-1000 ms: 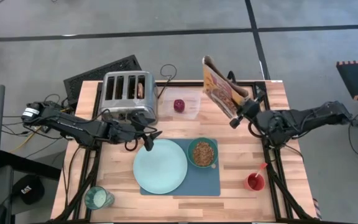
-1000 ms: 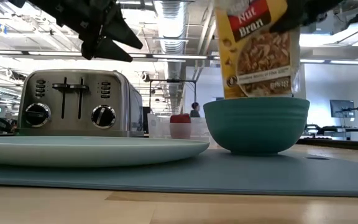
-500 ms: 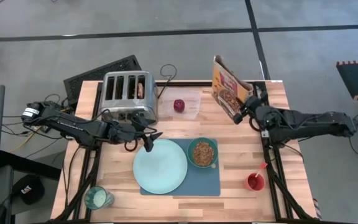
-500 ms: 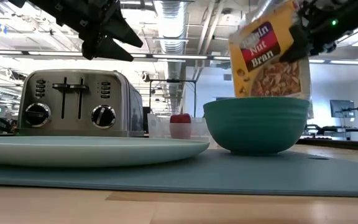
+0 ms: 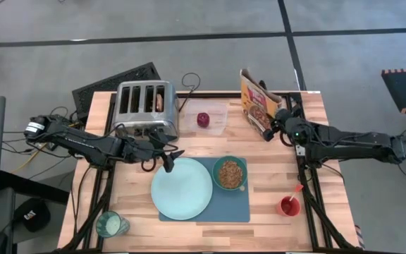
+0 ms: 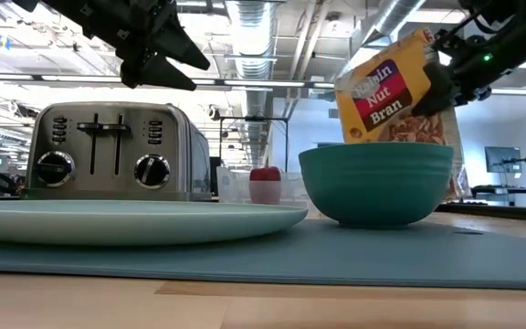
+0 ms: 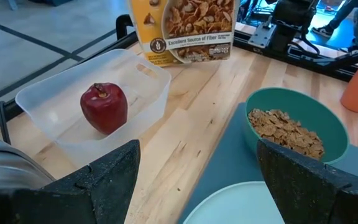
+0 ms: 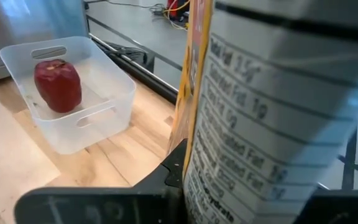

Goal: Arrange a breakfast setting

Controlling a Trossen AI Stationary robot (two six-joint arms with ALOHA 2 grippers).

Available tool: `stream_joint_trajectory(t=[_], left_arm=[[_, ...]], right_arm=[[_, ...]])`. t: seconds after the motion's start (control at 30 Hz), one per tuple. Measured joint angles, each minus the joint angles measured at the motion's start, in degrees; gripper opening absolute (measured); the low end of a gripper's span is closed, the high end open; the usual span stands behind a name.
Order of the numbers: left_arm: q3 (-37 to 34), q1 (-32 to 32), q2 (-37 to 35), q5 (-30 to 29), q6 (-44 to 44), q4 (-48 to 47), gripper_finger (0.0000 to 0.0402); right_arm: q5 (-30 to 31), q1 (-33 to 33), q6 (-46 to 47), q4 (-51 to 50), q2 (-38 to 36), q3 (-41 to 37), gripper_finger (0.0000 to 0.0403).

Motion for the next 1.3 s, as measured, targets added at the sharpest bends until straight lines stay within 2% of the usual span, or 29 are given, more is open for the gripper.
stream_joint_trajectory(t=[0.27, 0.6, 0.7, 1.3], left_arm=[[0.0, 0.0, 0.0, 0.0, 0.0, 0.0, 0.0307], [0.0, 0.0, 0.0, -0.1, 0.4, 0.9, 0.0306], [0.0, 0.0, 0.0, -0.1, 1.1, 1.9, 0.0306], [0.0, 0.0, 0.0, -0.1, 1.2, 1.7, 0.0306]], right_arm=[[-0.5, 0.1, 1.9, -2.0, 0.0, 0.1, 0.0105], [-0.6, 0.1, 2.6, -5.2, 0.0, 0.1, 0.022], [-0.5, 0.1, 2.5, -5.1, 0.0, 0.1, 0.0243], [-0.2, 0.1, -0.1, -6.2, 0.0, 1.7, 0.0249]])
